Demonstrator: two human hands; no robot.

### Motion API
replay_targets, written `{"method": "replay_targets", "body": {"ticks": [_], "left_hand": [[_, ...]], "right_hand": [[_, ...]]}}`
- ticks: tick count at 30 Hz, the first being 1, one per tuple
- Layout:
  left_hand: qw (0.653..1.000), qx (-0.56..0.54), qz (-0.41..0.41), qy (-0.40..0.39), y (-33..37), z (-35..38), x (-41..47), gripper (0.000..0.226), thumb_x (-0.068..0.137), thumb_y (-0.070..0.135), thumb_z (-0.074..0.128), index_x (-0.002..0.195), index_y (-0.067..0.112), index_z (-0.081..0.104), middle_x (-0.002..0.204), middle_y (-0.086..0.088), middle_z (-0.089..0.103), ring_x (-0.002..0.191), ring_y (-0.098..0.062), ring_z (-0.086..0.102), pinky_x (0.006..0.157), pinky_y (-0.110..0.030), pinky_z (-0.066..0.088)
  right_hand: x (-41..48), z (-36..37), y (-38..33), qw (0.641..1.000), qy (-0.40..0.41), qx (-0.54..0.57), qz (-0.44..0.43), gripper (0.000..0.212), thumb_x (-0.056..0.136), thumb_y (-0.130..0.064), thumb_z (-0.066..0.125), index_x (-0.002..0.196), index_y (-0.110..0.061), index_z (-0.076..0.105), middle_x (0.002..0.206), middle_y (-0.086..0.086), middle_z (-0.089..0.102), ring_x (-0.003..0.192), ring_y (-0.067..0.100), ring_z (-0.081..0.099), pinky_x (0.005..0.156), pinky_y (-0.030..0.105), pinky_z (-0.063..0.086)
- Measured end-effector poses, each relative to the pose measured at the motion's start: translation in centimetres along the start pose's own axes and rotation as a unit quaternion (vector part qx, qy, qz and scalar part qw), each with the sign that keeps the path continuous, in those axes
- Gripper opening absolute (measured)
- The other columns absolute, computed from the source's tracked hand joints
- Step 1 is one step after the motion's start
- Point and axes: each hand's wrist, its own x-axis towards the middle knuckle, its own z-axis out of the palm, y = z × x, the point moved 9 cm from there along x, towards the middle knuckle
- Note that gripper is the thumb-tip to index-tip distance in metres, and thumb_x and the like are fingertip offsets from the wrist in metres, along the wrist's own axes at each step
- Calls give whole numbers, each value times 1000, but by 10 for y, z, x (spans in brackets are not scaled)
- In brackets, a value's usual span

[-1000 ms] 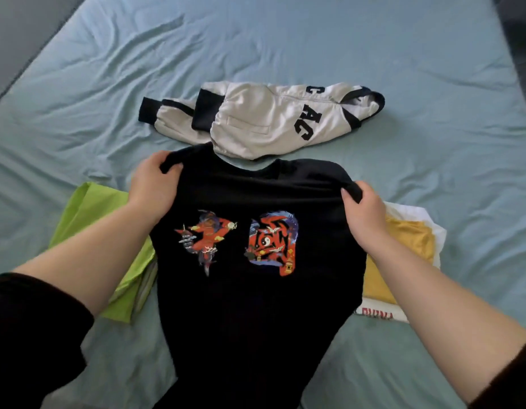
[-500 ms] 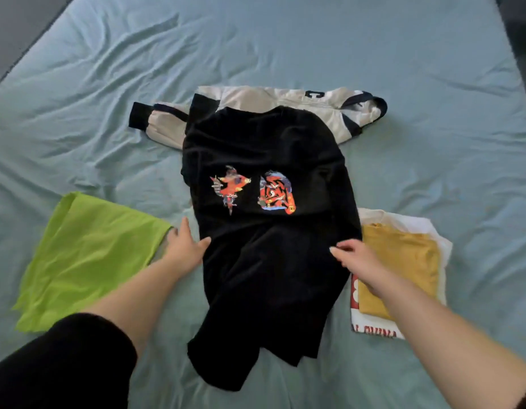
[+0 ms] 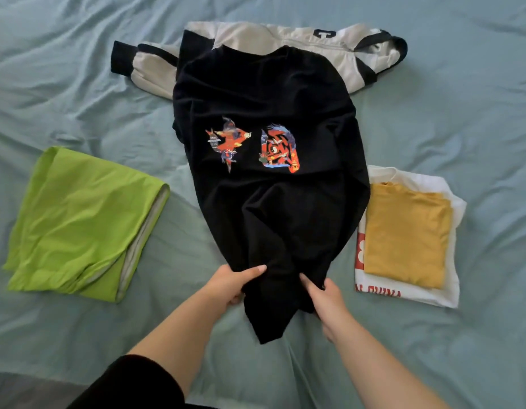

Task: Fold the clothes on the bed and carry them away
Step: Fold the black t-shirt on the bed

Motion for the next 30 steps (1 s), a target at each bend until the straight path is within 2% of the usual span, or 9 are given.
{"method": "replay_targets", "body": {"ticks": [2, 4, 5, 7, 12, 18, 22, 26, 30], "left_hand": [[995, 29, 42, 80, 8, -14, 0, 35, 80, 36, 76, 107, 14, 67, 81, 0, 71, 72, -11, 68, 63, -32, 58], [985, 75, 69, 141, 13, -34, -3, 37, 87, 34, 69, 112, 7, 67, 98, -8, 70, 101, -27, 66, 88, -40, 53], [980, 92, 79, 160, 14, -46, -7, 37, 90, 34, 65, 113, 5, 66, 102, -10, 69, 106, -30, 64, 90, -38, 51], [973, 104, 88, 187, 10, -77, -18, 36, 91, 32, 63, 112, 3, 67, 105, -14, 69, 103, -29, 64, 83, -34, 48], [975, 149, 65, 153, -22, -133, -51, 26, 76, 43, 78, 81, 18, 70, 68, 7, 73, 67, -10, 70, 60, -25, 53], [992, 39, 59, 100, -69, -126, -57, 28, 82, 38, 74, 101, 19, 65, 97, 3, 73, 88, -12, 68, 69, -23, 50], [983, 20, 75, 166, -80, -126, -53, 34, 91, 33, 65, 115, 11, 57, 111, -6, 66, 101, -24, 64, 86, -38, 51], [976, 11, 85, 199, -79, -135, -65, 35, 88, 43, 66, 109, 15, 59, 100, 0, 66, 92, -19, 64, 76, -34, 50], [979, 21, 72, 190, -84, -144, -72, 24, 82, 42, 72, 87, 20, 63, 87, 1, 70, 82, -19, 68, 66, -31, 52]], "right_hand": [[-2, -8, -7, 999, 13, -16, -24, 24, 92, -37, 61, 109, -19, 59, 99, -9, 64, 92, 9, 61, 80, 29, 47], [-7, -26, -12, 996, 37, -62, -56, 26, 95, -34, 57, 109, -12, 61, 106, 0, 66, 101, 19, 62, 92, 37, 49], [-11, -40, -13, 993, 55, -74, -68, 26, 96, -31, 56, 109, -9, 62, 110, 4, 66, 104, 22, 61, 96, 40, 48], [-19, -71, -14, 990, 87, -61, -88, 22, 97, -24, 55, 112, -9, 63, 114, 6, 66, 106, 22, 61, 96, 38, 47], [-37, -118, -2, 984, 107, -98, -99, 13, 95, -19, 59, 107, -15, 64, 104, 6, 70, 83, 9, 62, 69, 30, 48], [-45, -108, 45, 988, 146, -47, 3, 33, 85, -28, 72, 105, -7, 57, 105, 13, 67, 95, 29, 63, 84, 43, 51], [-48, -73, 62, 985, 59, 145, 77, 35, 83, -21, 72, 115, -12, 61, 106, 7, 69, 90, 24, 64, 77, 41, 54], [-49, -52, 63, 921, -39, 357, 148, 47, 85, -61, 56, 103, -19, 63, 101, 9, 68, 97, 29, 61, 94, 46, 46], [-43, -39, 66, 912, -50, 371, 167, 33, 97, -42, 43, 81, -16, 54, 76, 5, 68, 64, 18, 61, 57, 25, 32]]}}
